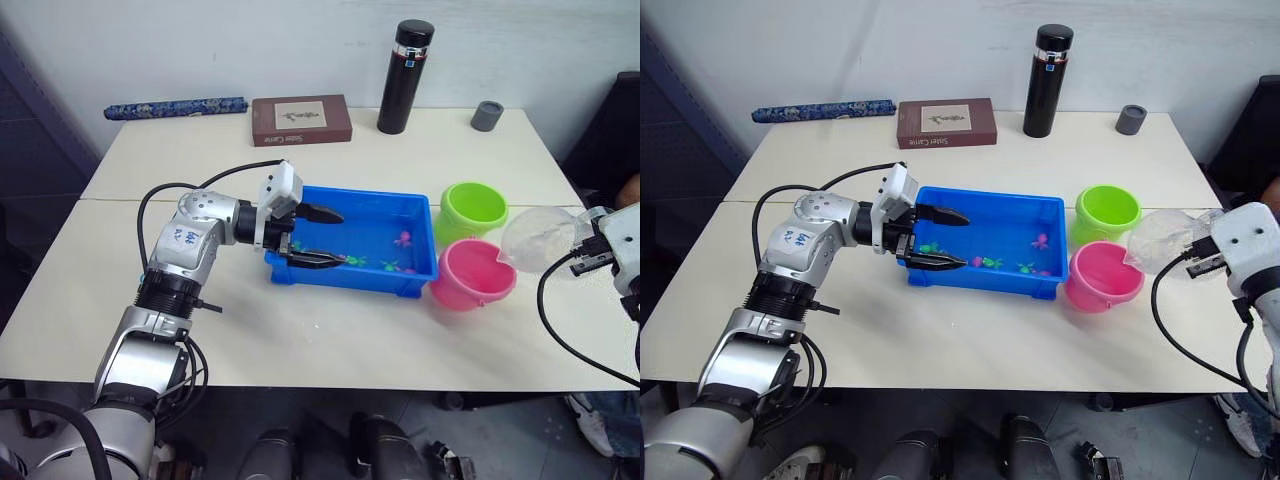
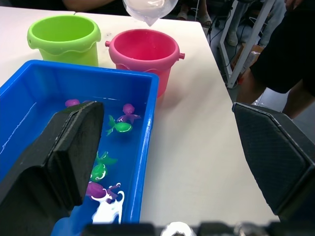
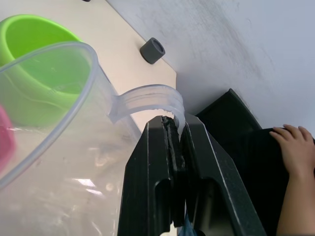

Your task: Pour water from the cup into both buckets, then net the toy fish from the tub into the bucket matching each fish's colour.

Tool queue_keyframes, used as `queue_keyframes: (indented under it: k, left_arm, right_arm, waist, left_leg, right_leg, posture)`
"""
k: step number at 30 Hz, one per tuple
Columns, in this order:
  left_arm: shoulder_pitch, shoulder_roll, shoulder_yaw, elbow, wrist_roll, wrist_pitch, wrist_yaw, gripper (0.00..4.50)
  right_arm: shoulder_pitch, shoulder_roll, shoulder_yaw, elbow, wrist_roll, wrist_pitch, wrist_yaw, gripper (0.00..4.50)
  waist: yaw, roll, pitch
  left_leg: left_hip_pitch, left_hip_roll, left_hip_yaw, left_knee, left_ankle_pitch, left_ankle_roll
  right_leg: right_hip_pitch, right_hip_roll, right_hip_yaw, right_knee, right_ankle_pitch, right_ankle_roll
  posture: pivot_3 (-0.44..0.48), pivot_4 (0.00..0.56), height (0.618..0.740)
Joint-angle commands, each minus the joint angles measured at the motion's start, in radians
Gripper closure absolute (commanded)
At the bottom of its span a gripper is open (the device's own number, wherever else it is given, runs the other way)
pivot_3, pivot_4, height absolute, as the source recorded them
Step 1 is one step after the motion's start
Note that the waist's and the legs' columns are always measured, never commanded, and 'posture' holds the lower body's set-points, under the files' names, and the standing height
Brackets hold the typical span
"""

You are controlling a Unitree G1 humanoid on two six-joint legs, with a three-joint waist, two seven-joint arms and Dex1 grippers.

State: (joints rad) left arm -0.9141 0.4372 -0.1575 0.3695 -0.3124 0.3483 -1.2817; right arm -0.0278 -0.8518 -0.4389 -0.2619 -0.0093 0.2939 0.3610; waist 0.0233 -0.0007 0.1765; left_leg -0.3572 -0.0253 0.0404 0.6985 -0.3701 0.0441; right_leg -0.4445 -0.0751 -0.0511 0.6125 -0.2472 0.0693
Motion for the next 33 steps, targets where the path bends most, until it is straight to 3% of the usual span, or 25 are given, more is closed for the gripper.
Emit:
queue_keyframes:
  k: [1, 33]
  left_arm:
    - [-0.028, -0.001, 0.015, -0.009, -0.008, -0.005, -0.008, 0.00]
    - [-0.018, 0.002, 0.016, -0.016, -0.006, -0.007, -0.006, 0.00]
  right_arm:
    - [-0.009, -0.027, -0.020, -0.029, -0.041, -0.041, -0.001, 4.47]
    - [-0.054, -0.053, 0.031, 0.039, -0.243, -0.208, 0.002, 4.47]
  waist:
    - [0.000, 0.000, 0.000]
    - [0.000, 0.000, 0.000]
  left_leg:
    - [0.000, 0.000, 0.000, 0.000, 0.000, 0.000]
    - [0.000, 0.000, 0.001, 0.001, 0.000, -0.001]
  right_leg:
    - [0.000, 0.000, 0.000, 0.000, 0.000, 0.000]
    - [0.000, 0.000, 0.000, 0.000, 0.000, 0.000]
  posture:
    - [0.000, 0.150, 0.740]
    - [0.000, 0.150, 0.740]
